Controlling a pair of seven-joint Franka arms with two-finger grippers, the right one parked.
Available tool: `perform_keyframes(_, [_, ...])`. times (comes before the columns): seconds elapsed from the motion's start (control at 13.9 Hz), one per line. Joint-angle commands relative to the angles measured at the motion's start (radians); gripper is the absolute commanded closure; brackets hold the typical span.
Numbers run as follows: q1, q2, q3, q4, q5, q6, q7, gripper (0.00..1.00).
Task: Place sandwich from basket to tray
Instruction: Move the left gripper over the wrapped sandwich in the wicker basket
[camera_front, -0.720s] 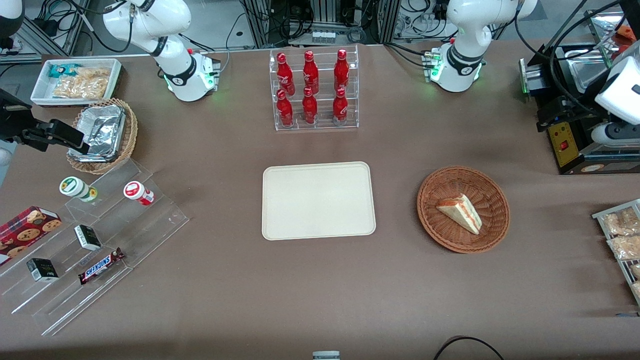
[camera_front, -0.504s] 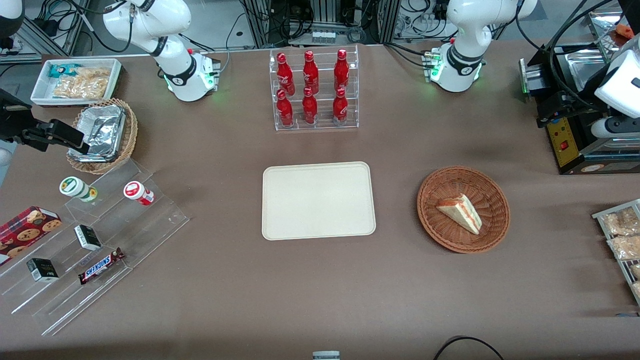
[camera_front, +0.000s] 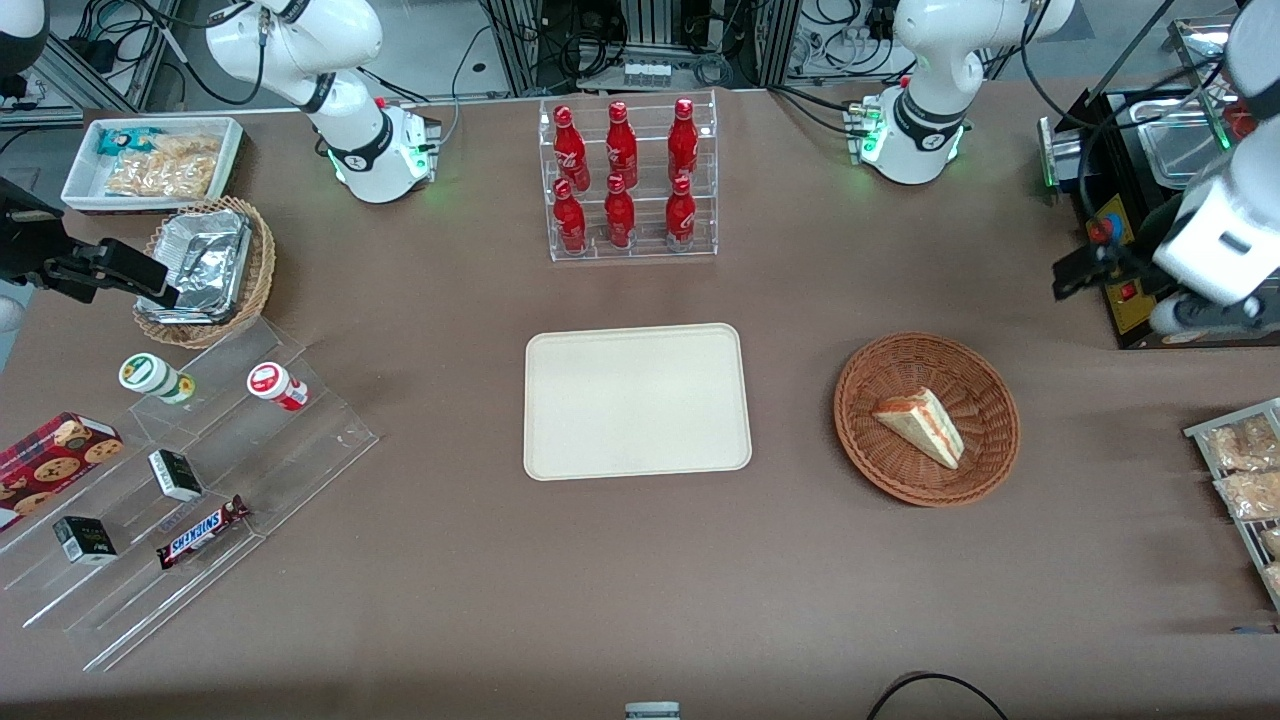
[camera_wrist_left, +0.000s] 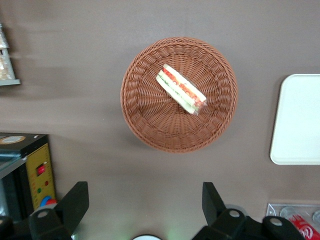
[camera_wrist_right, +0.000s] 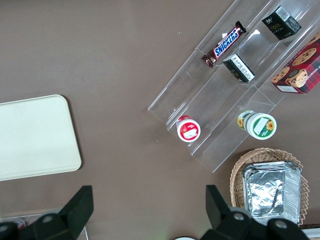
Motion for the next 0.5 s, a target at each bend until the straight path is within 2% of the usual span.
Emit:
perform_keyframes(0.0, [0.005,0.055,-0.010,-0.073,0.000,0.103,-0.093,0.00])
perform_keyframes(0.14, [0.002,0.055,-0.020,-0.154,0.000,0.204,-0.199,0.00])
perform_keyframes(0.43, [0.001,0.035,-0.063,-0.355,0.002,0.456,-0.576,0.00])
